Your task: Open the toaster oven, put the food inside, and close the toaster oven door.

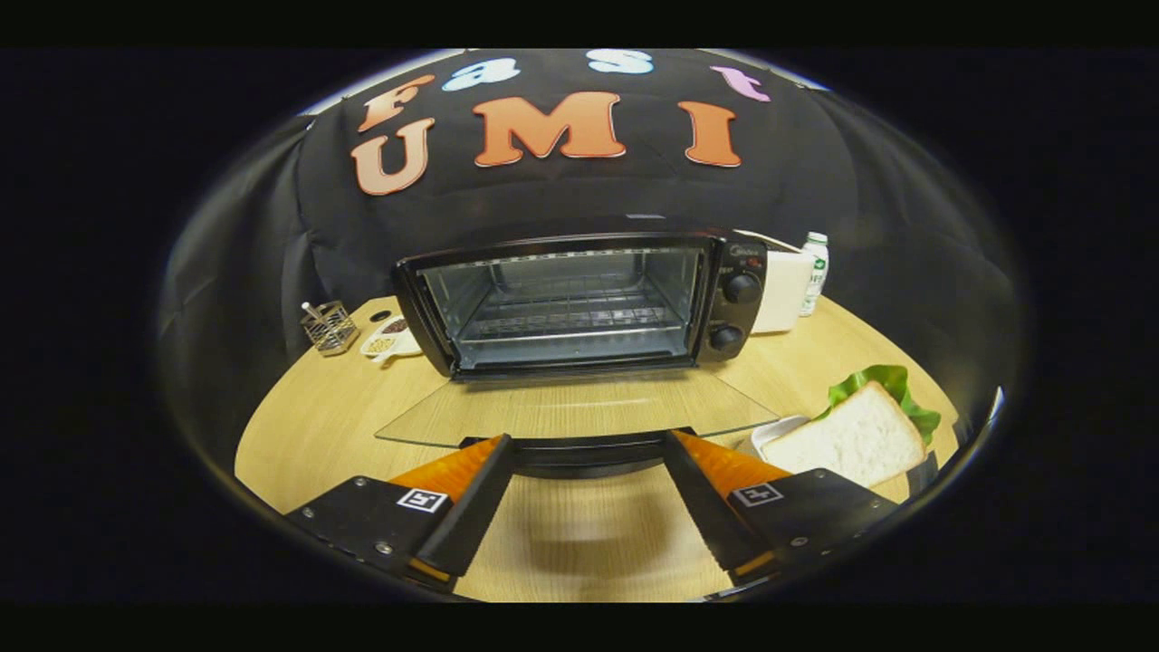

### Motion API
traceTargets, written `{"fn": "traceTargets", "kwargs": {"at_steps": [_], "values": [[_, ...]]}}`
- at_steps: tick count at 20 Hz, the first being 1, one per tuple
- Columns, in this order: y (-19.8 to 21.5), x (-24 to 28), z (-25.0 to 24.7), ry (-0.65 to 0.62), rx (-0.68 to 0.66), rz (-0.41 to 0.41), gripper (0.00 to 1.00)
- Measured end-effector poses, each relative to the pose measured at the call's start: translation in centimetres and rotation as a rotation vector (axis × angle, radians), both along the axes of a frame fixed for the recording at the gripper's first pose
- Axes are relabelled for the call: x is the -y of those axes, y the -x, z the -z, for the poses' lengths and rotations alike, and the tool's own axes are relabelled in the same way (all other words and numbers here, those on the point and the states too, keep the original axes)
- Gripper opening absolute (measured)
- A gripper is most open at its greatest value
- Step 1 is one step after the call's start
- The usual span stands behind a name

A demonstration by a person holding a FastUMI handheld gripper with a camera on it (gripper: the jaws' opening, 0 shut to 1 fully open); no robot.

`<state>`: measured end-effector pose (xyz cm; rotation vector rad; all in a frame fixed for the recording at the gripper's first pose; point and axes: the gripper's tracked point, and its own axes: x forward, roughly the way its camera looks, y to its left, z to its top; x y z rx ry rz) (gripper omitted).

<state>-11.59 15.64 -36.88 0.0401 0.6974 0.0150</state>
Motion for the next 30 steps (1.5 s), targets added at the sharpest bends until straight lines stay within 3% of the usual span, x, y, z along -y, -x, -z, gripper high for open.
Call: {"fn": "traceTargets", "kwargs": {"at_steps": [6,11,14,16,22,26,30], "values": [[0.4,1.1,4.1,-0.007,-0.071,0.062,0.98],[0.8,1.9,4.5,0.014,-0.061,0.03,0.98],[0.8,1.7,2.7,-0.046,-0.081,0.005,0.98],[0.7,1.4,0.4,-0.119,-0.108,-0.04,0.99],[-1.2,7.6,-7.6,-0.046,-0.109,-0.283,0.99],[-2.8,15.3,-8.4,0.009,-0.158,-0.307,0.99],[-1.2,18.9,-7.1,-0.124,-0.34,-0.345,0.99]]}}
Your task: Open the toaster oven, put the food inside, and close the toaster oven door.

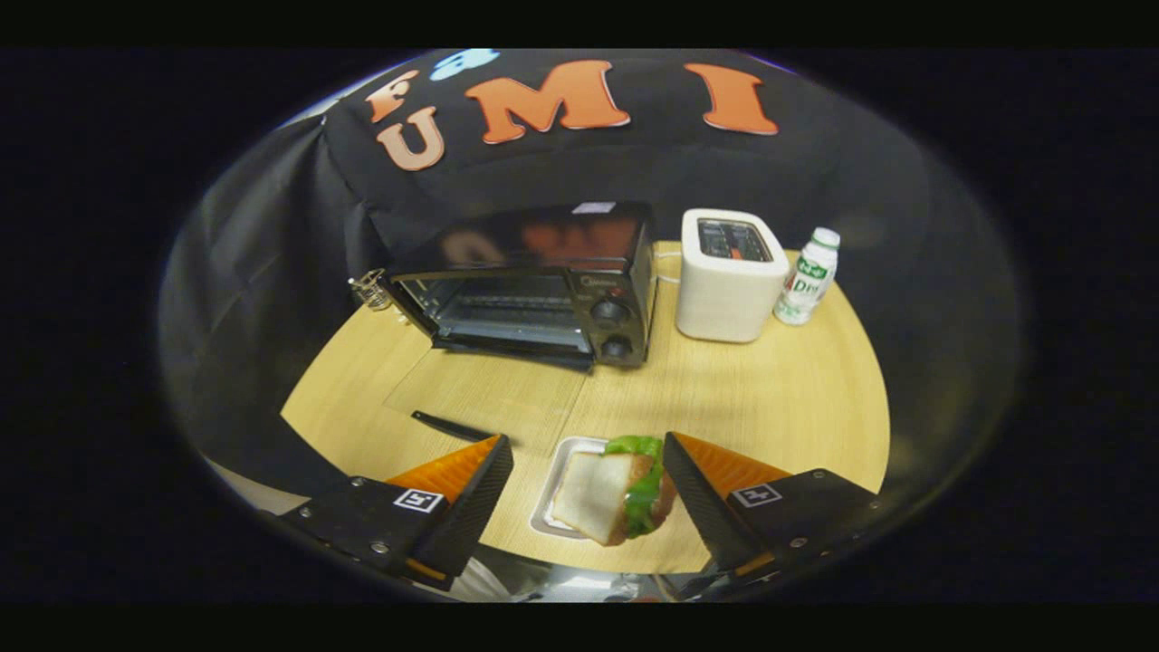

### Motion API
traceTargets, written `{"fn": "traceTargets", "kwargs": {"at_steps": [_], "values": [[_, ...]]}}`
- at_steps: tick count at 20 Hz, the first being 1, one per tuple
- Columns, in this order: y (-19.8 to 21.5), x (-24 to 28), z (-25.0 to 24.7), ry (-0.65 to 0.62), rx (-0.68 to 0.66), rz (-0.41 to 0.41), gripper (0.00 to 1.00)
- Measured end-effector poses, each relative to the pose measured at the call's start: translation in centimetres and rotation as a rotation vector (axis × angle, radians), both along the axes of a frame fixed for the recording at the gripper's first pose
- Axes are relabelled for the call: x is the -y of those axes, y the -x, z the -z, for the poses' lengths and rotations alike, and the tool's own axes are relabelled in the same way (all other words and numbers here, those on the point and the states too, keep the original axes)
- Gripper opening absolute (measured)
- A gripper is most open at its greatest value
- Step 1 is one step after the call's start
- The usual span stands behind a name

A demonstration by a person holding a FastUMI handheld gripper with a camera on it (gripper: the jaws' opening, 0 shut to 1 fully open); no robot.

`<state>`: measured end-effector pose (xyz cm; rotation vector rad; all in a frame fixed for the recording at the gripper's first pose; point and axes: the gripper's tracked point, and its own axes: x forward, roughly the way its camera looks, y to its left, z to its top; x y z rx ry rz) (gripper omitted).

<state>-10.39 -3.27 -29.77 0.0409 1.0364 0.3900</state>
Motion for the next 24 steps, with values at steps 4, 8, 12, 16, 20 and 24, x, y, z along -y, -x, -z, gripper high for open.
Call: {"fn": "traceTargets", "kwargs": {"at_steps": [4,8,12,16,20,24], "values": [[1.6,2.2,3.0,-0.06,-0.185,0.002,0.99],[2.7,3.2,6.1,-0.11,-0.317,0.052,0.99],[3.2,2.4,7.4,-0.149,-0.383,0.032,0.98],[4.0,2.0,7.9,-0.148,-0.428,0.013,0.78],[4.0,1.7,7.4,-0.14,-0.449,0.052,0.39],[4.7,0.8,6.1,-0.119,-0.445,0.074,0.29]]}}
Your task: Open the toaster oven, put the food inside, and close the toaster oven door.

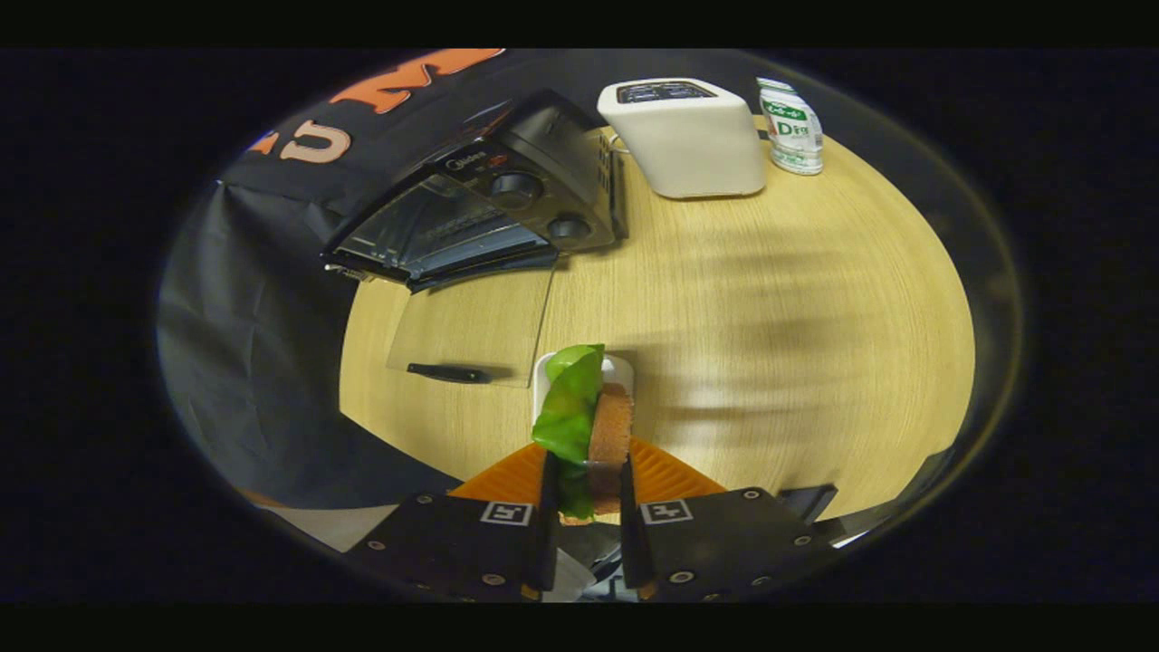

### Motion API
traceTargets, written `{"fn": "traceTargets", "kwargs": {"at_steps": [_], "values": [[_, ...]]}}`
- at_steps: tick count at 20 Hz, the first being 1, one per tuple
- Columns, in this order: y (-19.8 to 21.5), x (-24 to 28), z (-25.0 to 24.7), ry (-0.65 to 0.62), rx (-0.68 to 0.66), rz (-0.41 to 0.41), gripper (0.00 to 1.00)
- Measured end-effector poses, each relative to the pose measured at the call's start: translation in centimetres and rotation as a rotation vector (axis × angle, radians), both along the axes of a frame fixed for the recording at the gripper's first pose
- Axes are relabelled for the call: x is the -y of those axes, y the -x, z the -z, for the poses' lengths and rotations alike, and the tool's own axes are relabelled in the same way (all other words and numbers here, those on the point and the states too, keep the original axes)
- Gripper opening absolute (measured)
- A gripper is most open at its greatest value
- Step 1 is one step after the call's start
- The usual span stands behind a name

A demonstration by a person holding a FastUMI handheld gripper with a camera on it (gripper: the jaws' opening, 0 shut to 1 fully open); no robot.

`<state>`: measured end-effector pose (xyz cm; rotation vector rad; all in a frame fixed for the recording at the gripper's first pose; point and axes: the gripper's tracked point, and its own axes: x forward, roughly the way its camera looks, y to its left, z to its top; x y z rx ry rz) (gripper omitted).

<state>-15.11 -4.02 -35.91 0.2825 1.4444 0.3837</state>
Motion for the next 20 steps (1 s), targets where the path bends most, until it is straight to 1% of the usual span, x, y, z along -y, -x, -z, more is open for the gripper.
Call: {"fn": "traceTargets", "kwargs": {"at_steps": [1,3,5,11,13,16,18,20], "values": [[0.3,-0.2,-0.6,0.009,-0.003,0.001,0.29],[0.2,-0.2,-2.0,0.056,0.035,-0.025,0.29],[-0.2,0.2,-3.5,0.1,0.072,-0.028,0.29],[-1.1,-1.1,-8.3,0.082,0.154,0.06,0.29],[-1.5,-1.6,-9.4,0.074,0.182,0.1,0.29],[-2.6,-3.4,-10.5,0.002,0.217,0.187,0.29],[-3.5,-4.9,-10.6,-0.053,0.245,0.254,0.29],[-4.8,-7.2,-10.4,-0.157,0.267,0.351,0.29]]}}
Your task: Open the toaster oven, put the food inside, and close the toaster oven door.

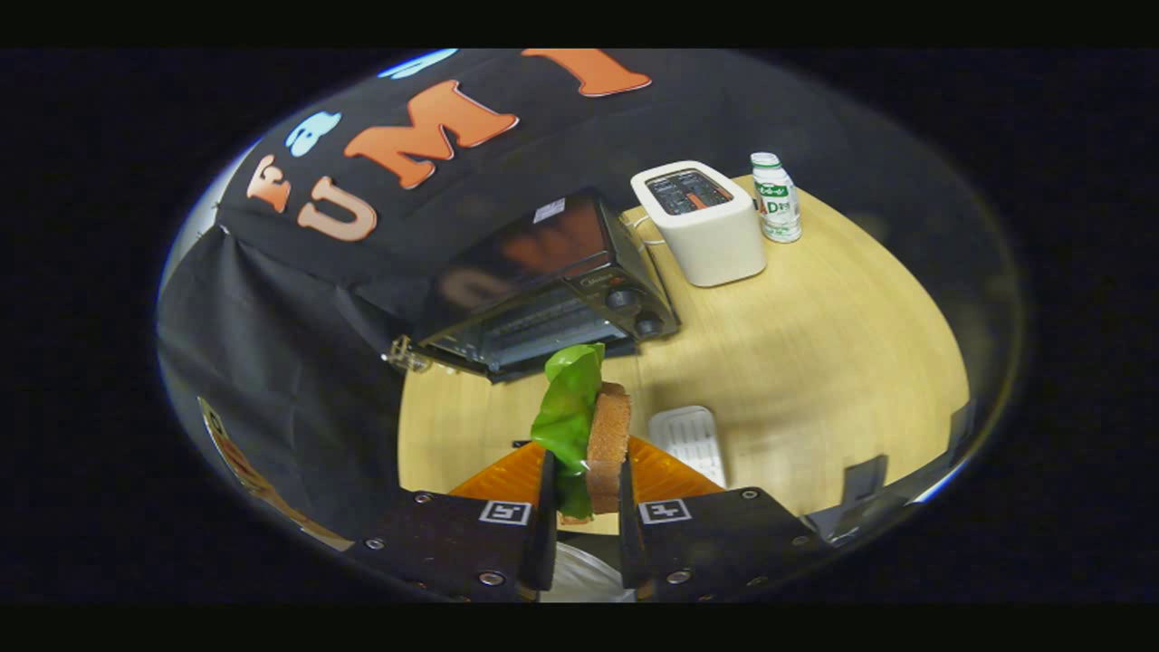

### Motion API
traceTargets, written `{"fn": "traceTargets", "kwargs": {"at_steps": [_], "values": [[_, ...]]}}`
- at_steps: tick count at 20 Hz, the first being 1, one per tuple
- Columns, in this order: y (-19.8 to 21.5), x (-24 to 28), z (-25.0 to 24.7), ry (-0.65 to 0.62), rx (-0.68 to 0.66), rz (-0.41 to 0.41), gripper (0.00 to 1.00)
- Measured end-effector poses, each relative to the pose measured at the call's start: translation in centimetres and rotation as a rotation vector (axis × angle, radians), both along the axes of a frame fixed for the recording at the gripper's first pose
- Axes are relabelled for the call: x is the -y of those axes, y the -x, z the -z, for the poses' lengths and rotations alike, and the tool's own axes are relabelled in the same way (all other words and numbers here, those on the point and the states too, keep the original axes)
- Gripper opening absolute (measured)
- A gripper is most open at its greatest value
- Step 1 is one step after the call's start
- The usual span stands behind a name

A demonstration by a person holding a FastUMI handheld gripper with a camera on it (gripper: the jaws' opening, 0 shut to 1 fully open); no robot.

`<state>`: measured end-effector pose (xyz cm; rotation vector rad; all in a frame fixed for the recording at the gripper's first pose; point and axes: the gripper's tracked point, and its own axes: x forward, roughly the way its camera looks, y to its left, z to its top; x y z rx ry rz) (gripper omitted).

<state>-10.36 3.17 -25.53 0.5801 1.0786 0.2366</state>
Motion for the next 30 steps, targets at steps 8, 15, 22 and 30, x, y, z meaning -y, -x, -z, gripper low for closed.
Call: {"fn": "traceTargets", "kwargs": {"at_steps": [8,15,22,30], "values": [[-3.8,-6.9,4.9,-0.283,0.068,0.284,0.29],[-9.8,-9.4,7.1,-0.363,0.177,0.484,0.29],[-15.1,-12.8,9.9,-0.413,0.188,0.592,0.29],[-18.2,-14.4,12.0,-0.466,0.122,0.679,0.38]]}}
